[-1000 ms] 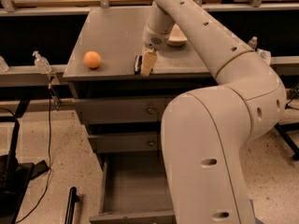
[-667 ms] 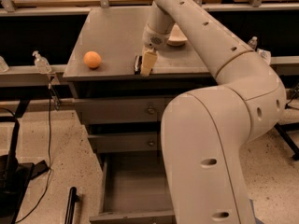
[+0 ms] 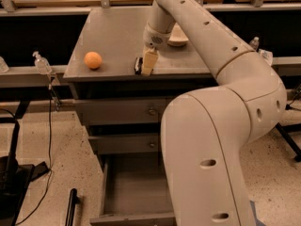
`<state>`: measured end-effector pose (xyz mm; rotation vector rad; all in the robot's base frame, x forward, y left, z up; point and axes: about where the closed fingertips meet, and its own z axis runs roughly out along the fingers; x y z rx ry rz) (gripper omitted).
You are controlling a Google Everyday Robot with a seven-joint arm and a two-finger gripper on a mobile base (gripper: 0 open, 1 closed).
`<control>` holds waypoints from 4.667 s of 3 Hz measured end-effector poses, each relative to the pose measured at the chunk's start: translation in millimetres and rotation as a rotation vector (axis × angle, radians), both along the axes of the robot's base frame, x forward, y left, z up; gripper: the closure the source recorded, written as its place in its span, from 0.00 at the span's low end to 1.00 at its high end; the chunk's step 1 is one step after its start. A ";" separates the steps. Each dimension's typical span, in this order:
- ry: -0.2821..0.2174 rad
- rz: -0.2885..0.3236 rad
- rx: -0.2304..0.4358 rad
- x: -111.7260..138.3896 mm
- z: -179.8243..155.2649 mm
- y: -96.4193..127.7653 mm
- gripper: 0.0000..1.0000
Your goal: Place rxbar chocolate into bottom drawer
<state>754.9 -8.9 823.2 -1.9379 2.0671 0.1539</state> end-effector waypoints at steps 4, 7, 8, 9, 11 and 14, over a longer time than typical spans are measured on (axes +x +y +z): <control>-0.186 0.113 0.159 -113.3 129.4 61.0 1.00; -0.253 0.081 0.285 -159.0 113.6 29.0 1.00; -0.242 0.126 0.472 -208.0 59.3 49.8 1.00; -0.187 0.102 0.633 -236.3 -9.3 64.4 1.00; -0.146 0.032 0.768 -264.1 -64.0 71.7 1.00; -0.125 0.011 0.942 -199.0 -224.8 -50.4 1.00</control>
Offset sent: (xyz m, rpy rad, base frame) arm -0.1030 0.0908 0.1411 0.1106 -0.1890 0.2030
